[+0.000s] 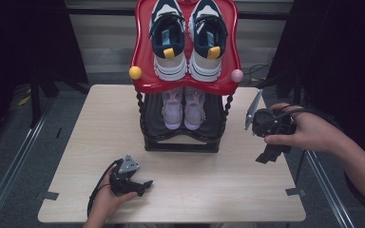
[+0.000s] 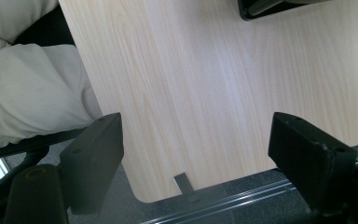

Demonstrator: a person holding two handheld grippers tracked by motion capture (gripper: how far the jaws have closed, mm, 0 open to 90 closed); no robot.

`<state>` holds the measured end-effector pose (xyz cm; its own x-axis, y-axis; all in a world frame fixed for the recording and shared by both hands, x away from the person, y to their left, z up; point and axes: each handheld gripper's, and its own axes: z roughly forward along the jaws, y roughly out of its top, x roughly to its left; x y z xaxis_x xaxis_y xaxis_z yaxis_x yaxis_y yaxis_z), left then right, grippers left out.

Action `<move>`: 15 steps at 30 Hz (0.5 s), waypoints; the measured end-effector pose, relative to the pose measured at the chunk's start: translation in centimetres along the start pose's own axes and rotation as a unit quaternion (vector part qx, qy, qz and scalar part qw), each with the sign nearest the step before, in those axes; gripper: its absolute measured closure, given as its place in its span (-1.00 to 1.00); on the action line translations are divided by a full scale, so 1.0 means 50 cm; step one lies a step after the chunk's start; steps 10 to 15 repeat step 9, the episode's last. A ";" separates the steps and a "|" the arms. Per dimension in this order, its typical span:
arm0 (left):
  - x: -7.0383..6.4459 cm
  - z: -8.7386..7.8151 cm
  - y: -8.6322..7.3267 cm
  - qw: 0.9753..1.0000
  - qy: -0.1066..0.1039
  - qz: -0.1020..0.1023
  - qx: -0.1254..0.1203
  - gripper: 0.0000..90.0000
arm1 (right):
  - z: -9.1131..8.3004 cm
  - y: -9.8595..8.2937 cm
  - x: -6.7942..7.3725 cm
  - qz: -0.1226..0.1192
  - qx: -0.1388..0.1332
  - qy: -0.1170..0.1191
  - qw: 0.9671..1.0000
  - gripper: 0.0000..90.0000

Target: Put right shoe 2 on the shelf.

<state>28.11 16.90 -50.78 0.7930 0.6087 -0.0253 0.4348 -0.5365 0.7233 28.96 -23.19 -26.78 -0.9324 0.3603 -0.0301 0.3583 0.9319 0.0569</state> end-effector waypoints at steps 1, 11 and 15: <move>0.000 0.000 0.000 1.000 0.000 0.001 0.001 -0.70 | 0.007 0.000 -0.001 -0.006 -0.002 -0.002 1.000 -0.61; 0.000 0.000 0.000 1.000 0.000 0.000 0.000 -0.70 | 0.078 -0.007 0.005 0.003 -0.008 0.003 1.000 -0.62; 0.000 0.000 0.000 1.000 0.000 0.000 0.000 -0.70 | 0.078 -0.007 0.005 0.003 -0.008 0.003 1.000 -0.62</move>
